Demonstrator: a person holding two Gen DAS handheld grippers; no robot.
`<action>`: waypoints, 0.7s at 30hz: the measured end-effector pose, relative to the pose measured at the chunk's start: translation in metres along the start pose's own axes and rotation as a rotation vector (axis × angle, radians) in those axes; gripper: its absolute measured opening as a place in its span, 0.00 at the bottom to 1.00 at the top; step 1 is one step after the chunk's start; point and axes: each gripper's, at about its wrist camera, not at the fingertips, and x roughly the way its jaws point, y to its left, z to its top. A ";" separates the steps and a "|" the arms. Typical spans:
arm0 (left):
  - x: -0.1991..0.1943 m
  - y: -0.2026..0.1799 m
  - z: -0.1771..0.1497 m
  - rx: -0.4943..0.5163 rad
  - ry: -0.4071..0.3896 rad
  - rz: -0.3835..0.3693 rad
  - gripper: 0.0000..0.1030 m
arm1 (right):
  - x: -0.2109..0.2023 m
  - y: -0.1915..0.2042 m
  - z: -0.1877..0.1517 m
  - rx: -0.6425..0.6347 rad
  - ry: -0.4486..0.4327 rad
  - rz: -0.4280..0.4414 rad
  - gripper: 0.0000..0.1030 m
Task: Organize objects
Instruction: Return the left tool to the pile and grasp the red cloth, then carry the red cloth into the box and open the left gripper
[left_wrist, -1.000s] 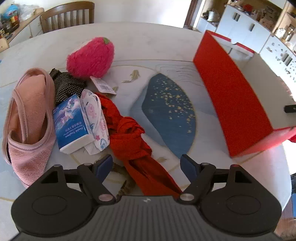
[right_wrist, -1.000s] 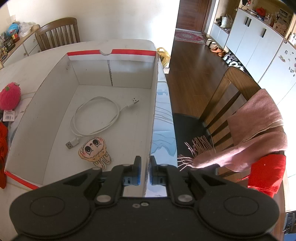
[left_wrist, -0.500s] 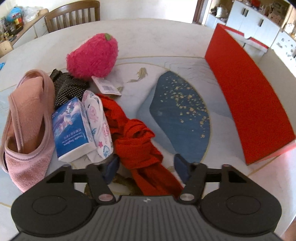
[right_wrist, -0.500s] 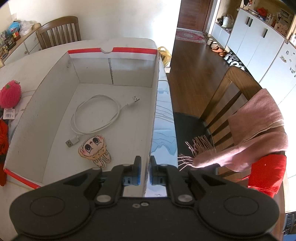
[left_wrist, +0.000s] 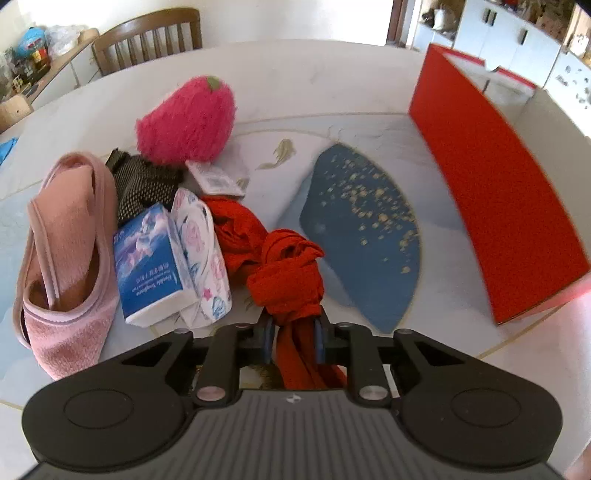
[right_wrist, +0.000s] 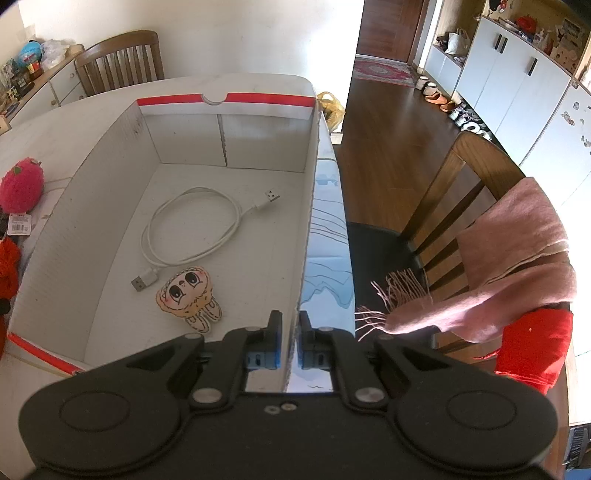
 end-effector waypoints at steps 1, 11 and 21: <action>-0.003 -0.001 0.000 -0.002 -0.006 -0.010 0.18 | 0.000 0.000 0.000 -0.001 0.000 0.000 0.05; -0.036 -0.018 0.009 0.076 -0.099 -0.078 0.16 | 0.000 -0.001 0.000 -0.008 0.000 0.002 0.04; -0.083 -0.047 0.037 0.117 -0.199 -0.202 0.16 | -0.001 -0.003 0.000 -0.013 -0.002 0.011 0.04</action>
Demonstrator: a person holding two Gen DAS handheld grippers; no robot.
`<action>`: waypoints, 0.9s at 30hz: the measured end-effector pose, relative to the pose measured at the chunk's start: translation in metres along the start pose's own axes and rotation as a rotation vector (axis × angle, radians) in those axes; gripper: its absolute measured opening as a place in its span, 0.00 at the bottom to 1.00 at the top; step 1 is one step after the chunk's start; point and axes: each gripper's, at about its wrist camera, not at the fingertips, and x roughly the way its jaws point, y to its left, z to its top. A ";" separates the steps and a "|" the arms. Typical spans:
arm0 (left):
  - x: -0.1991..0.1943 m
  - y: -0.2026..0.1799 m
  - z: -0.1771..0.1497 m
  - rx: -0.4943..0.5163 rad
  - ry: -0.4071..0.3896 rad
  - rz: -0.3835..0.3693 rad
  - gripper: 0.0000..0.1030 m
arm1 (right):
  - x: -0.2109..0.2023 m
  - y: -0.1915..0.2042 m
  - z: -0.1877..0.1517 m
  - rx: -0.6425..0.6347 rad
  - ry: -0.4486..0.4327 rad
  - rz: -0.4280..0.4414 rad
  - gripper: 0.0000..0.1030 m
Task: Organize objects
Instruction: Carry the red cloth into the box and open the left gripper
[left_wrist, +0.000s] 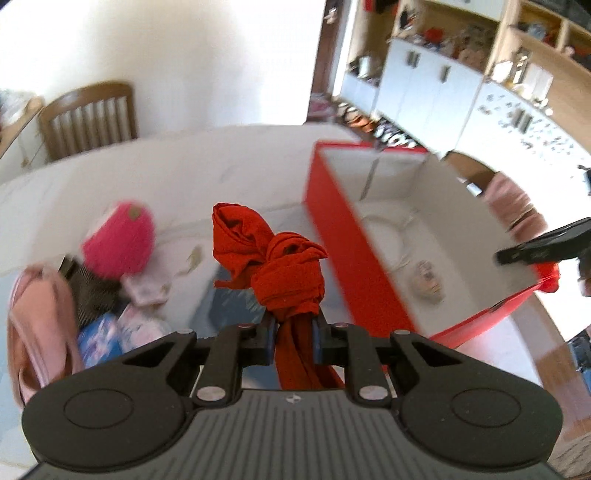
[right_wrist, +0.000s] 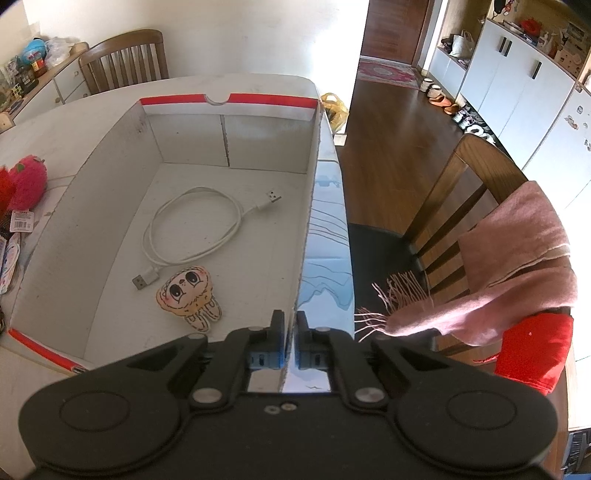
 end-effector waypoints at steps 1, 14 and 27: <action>-0.004 -0.006 0.006 0.013 -0.011 -0.013 0.16 | 0.000 0.000 0.000 0.001 0.000 0.001 0.04; -0.009 -0.069 0.070 0.172 -0.113 -0.107 0.16 | 0.001 -0.002 0.000 0.005 -0.001 0.015 0.04; 0.060 -0.124 0.090 0.298 -0.010 -0.133 0.17 | 0.000 -0.004 0.000 0.008 0.001 0.029 0.05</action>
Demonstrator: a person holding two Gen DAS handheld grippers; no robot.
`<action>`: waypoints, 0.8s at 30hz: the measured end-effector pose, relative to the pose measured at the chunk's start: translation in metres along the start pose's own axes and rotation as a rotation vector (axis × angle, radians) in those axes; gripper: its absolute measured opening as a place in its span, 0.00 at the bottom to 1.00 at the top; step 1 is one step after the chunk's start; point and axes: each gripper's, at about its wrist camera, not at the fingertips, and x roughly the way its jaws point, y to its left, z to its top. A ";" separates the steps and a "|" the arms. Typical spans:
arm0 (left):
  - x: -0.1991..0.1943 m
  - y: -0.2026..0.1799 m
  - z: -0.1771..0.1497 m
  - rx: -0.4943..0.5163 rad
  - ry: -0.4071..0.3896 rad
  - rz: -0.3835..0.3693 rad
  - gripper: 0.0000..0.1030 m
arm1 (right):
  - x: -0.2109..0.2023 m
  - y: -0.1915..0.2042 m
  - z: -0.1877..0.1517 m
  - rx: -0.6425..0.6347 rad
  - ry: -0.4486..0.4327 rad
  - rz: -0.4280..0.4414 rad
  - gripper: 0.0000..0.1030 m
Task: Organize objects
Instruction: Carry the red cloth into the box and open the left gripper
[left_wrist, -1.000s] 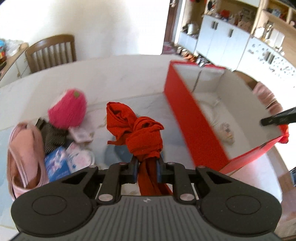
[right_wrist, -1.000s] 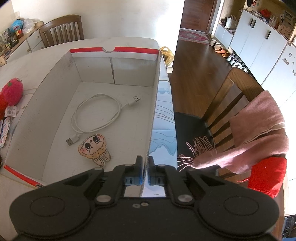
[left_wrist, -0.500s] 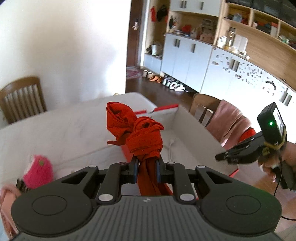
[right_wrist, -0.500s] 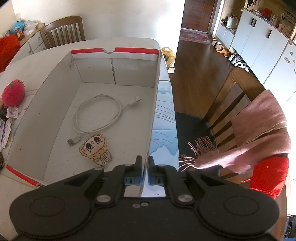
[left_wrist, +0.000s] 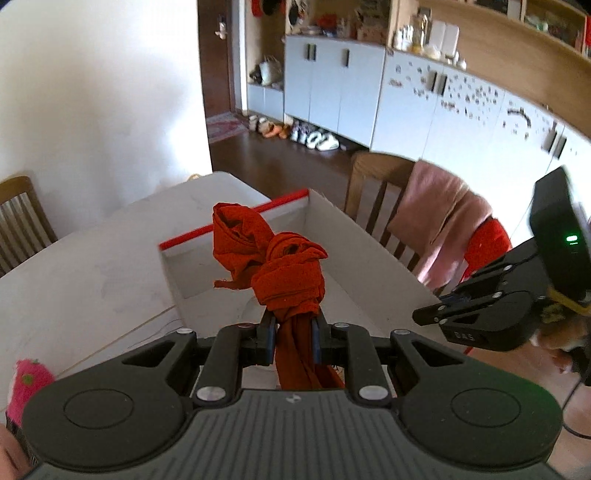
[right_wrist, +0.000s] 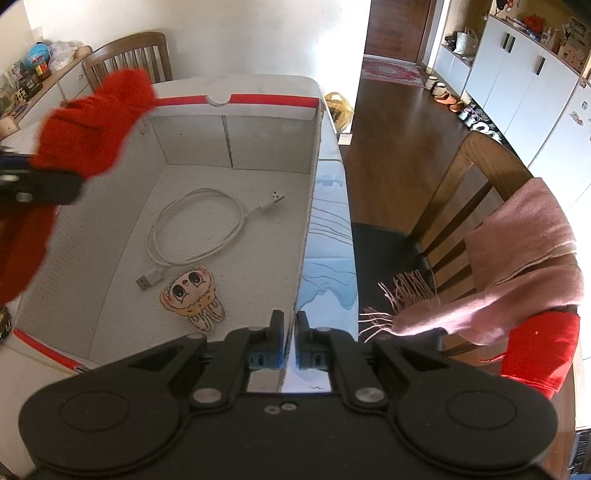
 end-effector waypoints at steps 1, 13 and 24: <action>0.007 -0.002 0.002 0.011 0.011 0.003 0.16 | 0.000 0.000 0.000 0.001 0.000 0.001 0.05; 0.085 -0.012 0.007 0.089 0.162 0.042 0.17 | 0.000 -0.003 0.000 0.024 0.001 0.019 0.05; 0.126 -0.006 -0.004 0.092 0.281 0.041 0.17 | 0.002 -0.003 0.001 0.024 0.006 0.019 0.05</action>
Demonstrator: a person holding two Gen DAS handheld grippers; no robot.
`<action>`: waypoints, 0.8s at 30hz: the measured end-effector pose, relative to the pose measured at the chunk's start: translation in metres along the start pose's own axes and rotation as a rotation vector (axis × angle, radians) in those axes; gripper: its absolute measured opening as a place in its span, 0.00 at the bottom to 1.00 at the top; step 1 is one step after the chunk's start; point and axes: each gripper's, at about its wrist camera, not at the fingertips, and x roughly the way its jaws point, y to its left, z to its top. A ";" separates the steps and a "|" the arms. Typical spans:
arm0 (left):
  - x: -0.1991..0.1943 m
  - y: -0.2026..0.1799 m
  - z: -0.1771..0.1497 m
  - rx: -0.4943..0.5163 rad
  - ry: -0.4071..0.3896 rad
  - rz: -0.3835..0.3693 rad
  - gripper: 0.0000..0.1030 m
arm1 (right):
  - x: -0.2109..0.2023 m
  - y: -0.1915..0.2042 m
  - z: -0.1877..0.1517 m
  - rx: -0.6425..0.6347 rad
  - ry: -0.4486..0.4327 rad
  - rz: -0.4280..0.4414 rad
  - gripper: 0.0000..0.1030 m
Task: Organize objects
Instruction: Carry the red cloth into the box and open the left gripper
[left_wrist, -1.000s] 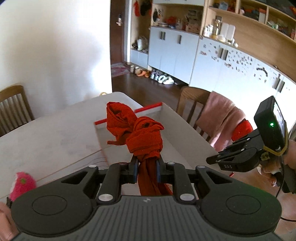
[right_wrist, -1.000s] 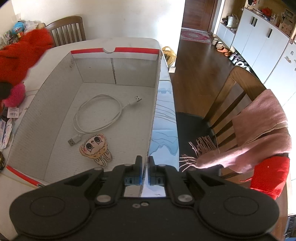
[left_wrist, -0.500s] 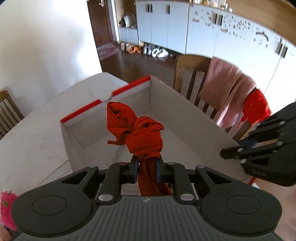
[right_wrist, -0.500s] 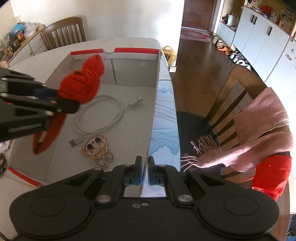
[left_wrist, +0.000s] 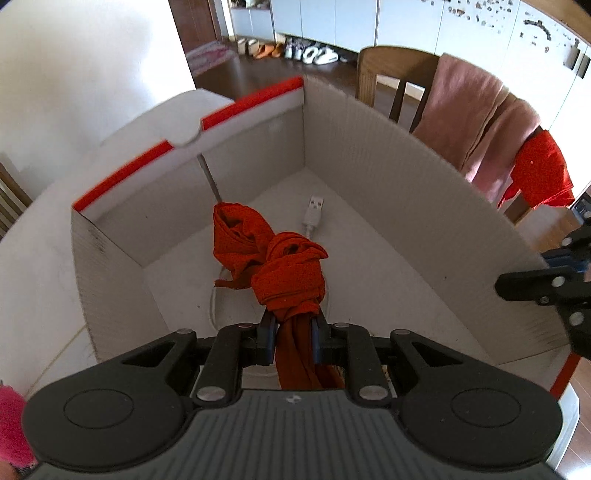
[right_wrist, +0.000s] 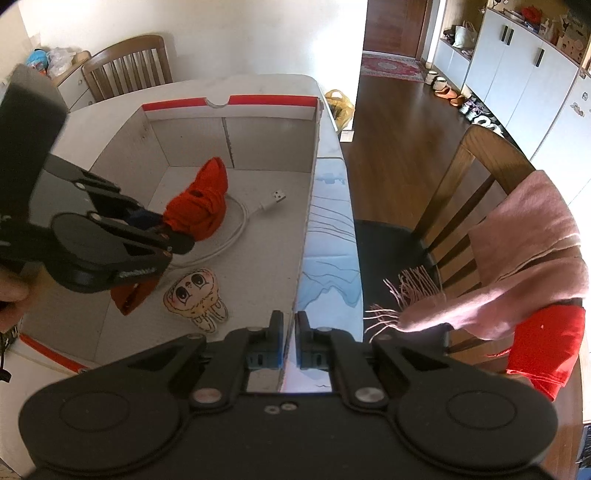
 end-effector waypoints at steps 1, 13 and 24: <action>0.002 0.001 0.000 -0.005 0.011 -0.006 0.17 | 0.000 0.000 0.000 0.000 0.000 0.000 0.05; 0.016 0.001 0.001 -0.012 0.076 -0.047 0.21 | 0.000 0.001 0.000 -0.001 0.007 0.000 0.05; -0.009 0.006 0.002 -0.064 -0.021 -0.087 0.65 | -0.001 0.002 0.000 -0.005 0.011 0.001 0.05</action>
